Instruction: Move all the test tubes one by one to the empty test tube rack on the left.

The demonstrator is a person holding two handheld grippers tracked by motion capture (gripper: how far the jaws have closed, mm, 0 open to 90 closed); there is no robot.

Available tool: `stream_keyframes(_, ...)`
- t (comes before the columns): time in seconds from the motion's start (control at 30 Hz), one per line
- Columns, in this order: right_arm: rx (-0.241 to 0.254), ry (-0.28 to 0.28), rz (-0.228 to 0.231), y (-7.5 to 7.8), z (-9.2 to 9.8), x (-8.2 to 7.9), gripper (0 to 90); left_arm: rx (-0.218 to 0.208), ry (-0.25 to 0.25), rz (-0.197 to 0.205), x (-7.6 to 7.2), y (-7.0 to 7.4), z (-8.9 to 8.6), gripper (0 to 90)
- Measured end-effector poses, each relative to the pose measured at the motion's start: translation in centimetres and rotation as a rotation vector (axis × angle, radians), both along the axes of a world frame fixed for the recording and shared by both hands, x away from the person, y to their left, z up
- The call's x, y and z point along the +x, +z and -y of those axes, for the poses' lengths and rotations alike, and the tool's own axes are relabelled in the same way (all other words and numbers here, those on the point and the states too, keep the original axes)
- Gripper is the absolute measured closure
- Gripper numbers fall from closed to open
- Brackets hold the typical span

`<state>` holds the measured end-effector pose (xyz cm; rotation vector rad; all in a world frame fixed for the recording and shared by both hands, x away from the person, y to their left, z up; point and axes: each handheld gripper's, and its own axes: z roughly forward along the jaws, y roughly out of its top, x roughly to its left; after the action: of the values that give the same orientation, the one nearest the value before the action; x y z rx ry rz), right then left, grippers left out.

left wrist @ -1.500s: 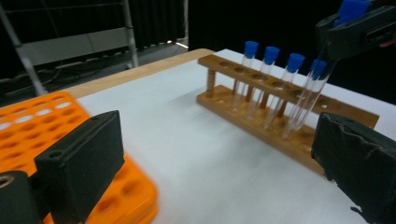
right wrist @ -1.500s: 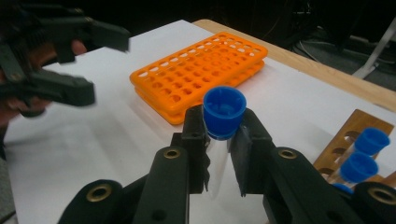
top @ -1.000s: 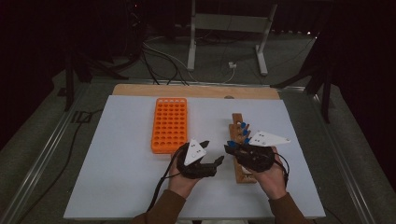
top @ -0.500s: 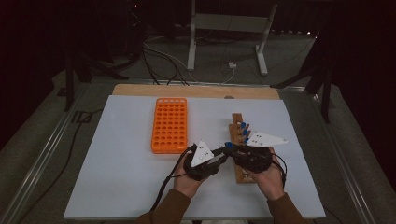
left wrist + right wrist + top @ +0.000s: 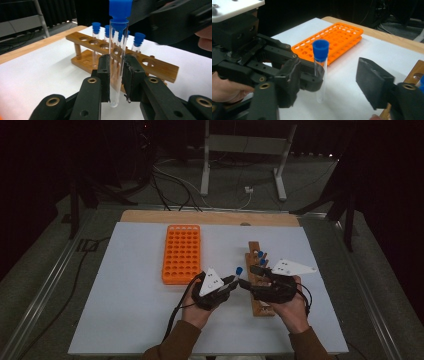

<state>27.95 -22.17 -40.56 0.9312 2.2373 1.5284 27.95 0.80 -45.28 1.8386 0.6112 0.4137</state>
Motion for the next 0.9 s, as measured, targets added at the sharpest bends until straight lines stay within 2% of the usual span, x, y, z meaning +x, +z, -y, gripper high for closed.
stream_keyframes(0.03, 0.0, 0.0, 0.0, 0.0, 0.0, 0.0, 33.1, -0.004, 0.007, -0.001, 0.1, 0.0, -0.1, 78.2)
stream_keyframes(0.1, -0.007, -0.032, 0.034, 0.2, 0.1, -0.2, 23.7, -0.011, 0.024, -0.001, 0.3, 0.2, -0.7, 78.2)
stream_keyframes(0.13, -0.007, -0.032, 0.034, 0.2, 0.1, -0.2, 23.7, -0.011, 0.024, -0.001, 0.3, 0.2, -0.7, 78.2)
stream_keyframes(0.17, -0.003, -0.048, 0.045, 0.3, 0.3, -0.2, 17.2, -0.014, 0.038, 0.002, 0.4, 0.3, -1.0, 78.2)
stream_keyframes(0.2, -0.002, -0.057, 0.052, 0.4, 0.4, -0.3, 15.0, -0.014, 0.038, 0.002, 0.4, 0.3, -1.0, 78.2)
stream_keyframes(0.3, -0.001, -0.072, 0.059, 0.4, 0.7, -0.3, 11.9, -0.013, 0.056, 0.006, 0.7, 0.4, -1.6, 78.2)
stream_keyframes(0.33, -0.006, -0.088, 0.064, 0.4, 1.0, -0.3, 5.8, -0.015, 0.063, 0.006, 0.8, 0.4, -1.8, 78.2)
stream_keyframes(0.4, -0.01, -0.098, 0.063, 0.4, 1.1, -0.3, 3.1, -0.019, 0.077, 0.008, 1.0, 0.5, -2.2, 78.2)
stream_keyframes(0.5, -0.001, -0.114, 0.069, 0.4, 1.7, -0.3, 0.2, -0.025, 0.1, 0.01, 1.3, 0.5, -2.8, 78.2)
stream_keyframes(0.9, 0.008, -0.164, 0.103, 0.8, 2.9, -0.7, 0.2, -0.022, 0.187, 0.018, 2.7, 0.3, -5.2, 78.2)
